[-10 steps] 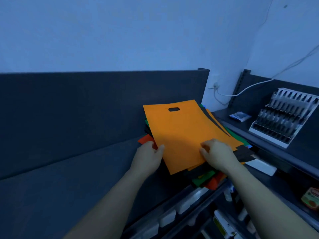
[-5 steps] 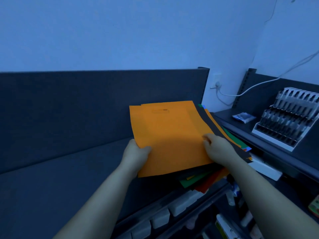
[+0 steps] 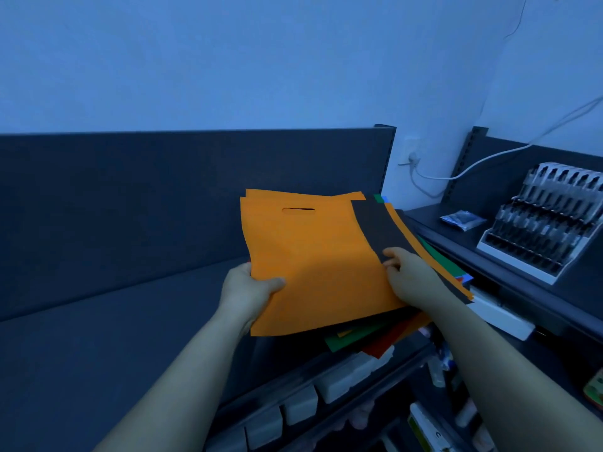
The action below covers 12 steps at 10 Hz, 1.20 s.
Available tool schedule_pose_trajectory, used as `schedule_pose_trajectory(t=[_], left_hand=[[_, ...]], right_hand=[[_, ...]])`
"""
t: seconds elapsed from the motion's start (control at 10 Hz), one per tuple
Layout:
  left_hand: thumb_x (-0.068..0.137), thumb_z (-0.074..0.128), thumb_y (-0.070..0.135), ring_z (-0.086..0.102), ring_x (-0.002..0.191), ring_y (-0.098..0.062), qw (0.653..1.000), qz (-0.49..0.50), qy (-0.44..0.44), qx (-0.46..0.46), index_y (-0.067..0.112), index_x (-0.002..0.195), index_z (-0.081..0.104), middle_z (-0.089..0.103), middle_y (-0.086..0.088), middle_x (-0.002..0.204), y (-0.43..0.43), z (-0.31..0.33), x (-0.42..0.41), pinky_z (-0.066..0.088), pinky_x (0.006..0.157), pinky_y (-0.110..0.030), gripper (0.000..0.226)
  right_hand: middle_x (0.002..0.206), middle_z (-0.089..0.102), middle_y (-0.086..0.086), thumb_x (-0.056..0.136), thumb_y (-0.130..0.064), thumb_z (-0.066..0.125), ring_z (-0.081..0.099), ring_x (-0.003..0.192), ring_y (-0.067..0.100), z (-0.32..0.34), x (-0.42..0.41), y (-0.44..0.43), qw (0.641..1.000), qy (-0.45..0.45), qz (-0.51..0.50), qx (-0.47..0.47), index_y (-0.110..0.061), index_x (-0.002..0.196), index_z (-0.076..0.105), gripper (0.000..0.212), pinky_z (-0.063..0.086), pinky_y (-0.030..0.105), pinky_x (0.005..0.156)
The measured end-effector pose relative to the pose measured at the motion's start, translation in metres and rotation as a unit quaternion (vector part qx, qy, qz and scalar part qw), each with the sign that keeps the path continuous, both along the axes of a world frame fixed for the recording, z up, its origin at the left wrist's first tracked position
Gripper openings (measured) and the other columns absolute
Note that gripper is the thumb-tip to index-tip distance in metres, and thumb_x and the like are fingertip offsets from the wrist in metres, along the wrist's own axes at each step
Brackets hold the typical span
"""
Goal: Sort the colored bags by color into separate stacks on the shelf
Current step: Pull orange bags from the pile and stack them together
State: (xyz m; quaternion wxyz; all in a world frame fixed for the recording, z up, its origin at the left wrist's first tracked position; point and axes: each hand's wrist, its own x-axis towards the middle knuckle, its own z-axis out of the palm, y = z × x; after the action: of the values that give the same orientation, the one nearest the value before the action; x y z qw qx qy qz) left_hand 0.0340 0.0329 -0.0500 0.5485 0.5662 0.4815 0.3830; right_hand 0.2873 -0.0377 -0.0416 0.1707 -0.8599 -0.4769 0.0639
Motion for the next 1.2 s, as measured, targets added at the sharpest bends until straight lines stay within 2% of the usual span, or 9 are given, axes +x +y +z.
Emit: schedule_pose_trajectory(t=[0.2,0.3,0.5,0.6,0.7,0.8,0.9,1.0,1.2], left_hand=[[0.087,0.068,0.017,0.060,0.086,-0.018,0.999,0.016,0.014,0.025,0.023,0.099,0.055,0.062,0.005,0.093,0.003,-0.008,-0.002,0.048,0.072,-0.032,0.019],[0.090,0.064,0.016,0.057,0.088,-0.016,0.999,0.025,0.026,0.031,0.023,0.110,0.052,0.058,0.007,0.097,-0.002,-0.007,-0.005,0.045,0.075,-0.031,0.025],[0.093,0.060,0.017,0.059,0.091,-0.010,0.999,0.004,-0.016,0.033,0.024,0.128,0.050,0.061,0.007,0.108,-0.008,-0.008,-0.015,0.046,0.066,-0.022,0.037],[0.093,0.058,0.016,0.057,0.091,-0.008,0.999,0.023,-0.012,0.047,0.023,0.128,0.050,0.061,0.006,0.112,-0.007,-0.011,-0.024,0.043,0.066,-0.019,0.036],[0.094,0.058,0.014,0.058,0.091,-0.007,0.997,0.048,-0.026,0.047,0.024,0.125,0.051,0.061,0.009,0.107,-0.007,-0.012,-0.037,0.045,0.069,-0.021,0.033],[0.093,0.059,0.014,0.059,0.093,-0.008,0.995,0.078,-0.034,0.049,0.025,0.121,0.050,0.061,0.011,0.105,-0.007,-0.012,-0.050,0.047,0.074,-0.024,0.031],[0.093,0.059,0.015,0.058,0.098,-0.014,0.993,0.102,-0.010,0.061,0.024,0.123,0.049,0.059,0.008,0.109,-0.007,-0.009,-0.067,0.045,0.083,-0.030,0.033],[0.092,0.060,0.017,0.055,0.095,-0.013,0.990,0.116,0.024,0.078,0.025,0.119,0.049,0.057,0.009,0.106,-0.010,-0.007,-0.089,0.042,0.081,-0.029,0.030],[0.090,0.062,0.017,0.053,0.092,-0.011,0.981,0.161,0.062,0.090,0.023,0.117,0.049,0.055,0.010,0.103,-0.018,-0.002,-0.149,0.041,0.078,-0.027,0.031]], right_hand=[[0.133,0.054,0.002,0.096,-0.032,0.042,0.051,0.121,0.026,0.000,-0.004,-0.003,0.999,0.032,0.005,0.016,-0.017,0.138,0.042,0.044,0.023,0.055,0.112],[0.135,0.053,0.004,0.097,-0.029,0.046,0.050,0.123,0.026,0.004,-0.011,-0.003,0.998,0.054,0.017,0.030,-0.016,0.142,0.038,0.047,0.028,0.053,0.111],[0.124,0.056,0.007,0.097,-0.035,0.046,0.053,0.114,0.028,0.010,-0.027,0.004,0.999,0.020,0.022,0.013,-0.015,0.140,0.039,0.048,0.036,0.050,0.105],[0.116,0.059,0.007,0.096,-0.035,0.049,0.055,0.109,0.027,0.011,-0.035,0.007,0.999,0.024,0.026,0.017,-0.011,0.135,0.042,0.047,0.043,0.046,0.098],[0.094,0.056,-0.001,0.095,-0.026,0.055,0.054,0.088,0.017,0.013,-0.045,0.010,0.993,0.082,0.048,0.074,-0.008,0.135,0.044,0.045,0.047,0.030,0.071],[0.078,0.054,-0.002,0.093,-0.017,0.056,0.050,0.068,0.011,0.018,-0.059,0.016,0.985,0.096,0.075,0.124,-0.007,0.112,0.061,0.022,0.039,0.023,0.054],[0.082,0.059,0.004,0.090,-0.013,0.056,0.054,0.073,0.017,0.020,-0.078,0.022,0.980,0.099,0.105,0.140,-0.011,0.102,0.063,0.014,0.043,0.028,0.057],[0.092,0.062,0.006,0.088,-0.012,0.056,0.058,0.084,0.021,0.021,-0.100,0.029,0.977,0.106,0.116,0.145,-0.013,0.101,0.061,0.014,0.048,0.034,0.068],[0.088,0.062,0.005,0.088,-0.013,0.056,0.059,0.082,0.021,0.018,-0.156,0.041,0.973,0.107,0.148,0.144,-0.014,0.100,0.059,0.012,0.051,0.035,0.070]])
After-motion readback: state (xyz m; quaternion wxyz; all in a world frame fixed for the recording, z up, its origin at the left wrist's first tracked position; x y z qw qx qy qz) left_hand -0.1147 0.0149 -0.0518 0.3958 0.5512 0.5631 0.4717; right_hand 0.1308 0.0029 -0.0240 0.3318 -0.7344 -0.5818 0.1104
